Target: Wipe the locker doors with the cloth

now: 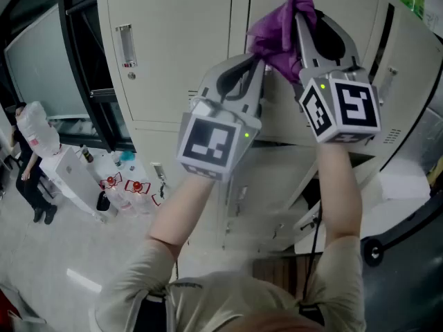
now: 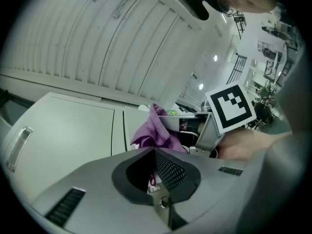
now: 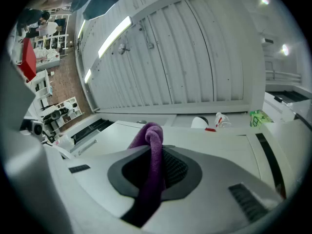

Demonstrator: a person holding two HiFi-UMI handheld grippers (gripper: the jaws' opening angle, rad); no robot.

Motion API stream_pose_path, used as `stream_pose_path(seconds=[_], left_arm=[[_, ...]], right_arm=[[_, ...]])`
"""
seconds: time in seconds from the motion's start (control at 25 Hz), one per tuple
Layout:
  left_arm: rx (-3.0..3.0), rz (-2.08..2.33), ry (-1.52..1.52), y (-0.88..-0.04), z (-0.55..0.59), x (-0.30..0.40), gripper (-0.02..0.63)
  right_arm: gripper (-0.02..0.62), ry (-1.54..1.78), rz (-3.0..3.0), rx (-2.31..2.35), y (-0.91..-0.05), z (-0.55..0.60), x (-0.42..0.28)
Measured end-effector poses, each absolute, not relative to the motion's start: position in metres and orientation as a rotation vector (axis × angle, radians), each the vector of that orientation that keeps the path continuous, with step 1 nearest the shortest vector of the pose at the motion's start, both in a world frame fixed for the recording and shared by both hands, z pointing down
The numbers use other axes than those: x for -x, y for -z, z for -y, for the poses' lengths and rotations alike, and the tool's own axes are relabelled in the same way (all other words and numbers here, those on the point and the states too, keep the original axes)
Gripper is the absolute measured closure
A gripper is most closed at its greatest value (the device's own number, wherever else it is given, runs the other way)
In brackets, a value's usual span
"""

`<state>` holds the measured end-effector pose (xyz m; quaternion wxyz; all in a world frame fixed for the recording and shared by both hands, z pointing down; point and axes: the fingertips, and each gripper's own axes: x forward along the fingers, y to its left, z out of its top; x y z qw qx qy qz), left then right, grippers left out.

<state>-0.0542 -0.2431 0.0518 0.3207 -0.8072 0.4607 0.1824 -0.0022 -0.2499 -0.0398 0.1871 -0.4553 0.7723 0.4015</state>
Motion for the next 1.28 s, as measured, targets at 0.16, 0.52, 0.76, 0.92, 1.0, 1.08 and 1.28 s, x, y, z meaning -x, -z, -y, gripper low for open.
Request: stream_pose_path(seconds=[0.16,0.52,0.76,0.92,1.0,1.08,1.28], left_arm=[[2.111,-1.186,-0.481,-0.047,0.241,0.050,0.609],[2.020,-1.190,-0.493,-0.027,0.241,0.047,0.609],[1.920,-1.153,-0.539,-0.011,0.231,0.049,0.609],[1.819,-1.145,-0.592,0.001,0.219,0.054,0.609],[1.813,-1.147,-0.597,0.003,0.219,0.057,0.607],[1.805,-1.149,-0.597,0.006,0.221,0.059,0.607],[1.790,-1.142,-0.606,0.009,0.221,0.061,0.607]], right_arm=[[0.551,-1.173,-2.157,1.281,0.047,0.252,0.006],[0.551,-1.191,-2.139,1.250,0.062,0.258,0.003],[0.549,-1.204,-2.120,1.172,0.071,0.253,0.009],[0.548,-1.234,-2.117,1.156,0.079,0.252,0.016],[0.549,-1.242,-2.114,1.155,0.084,0.253,0.019],[0.548,-1.243,-2.113,1.152,0.087,0.255,0.021],[0.548,-1.247,-2.116,1.162,0.091,0.262,0.026]])
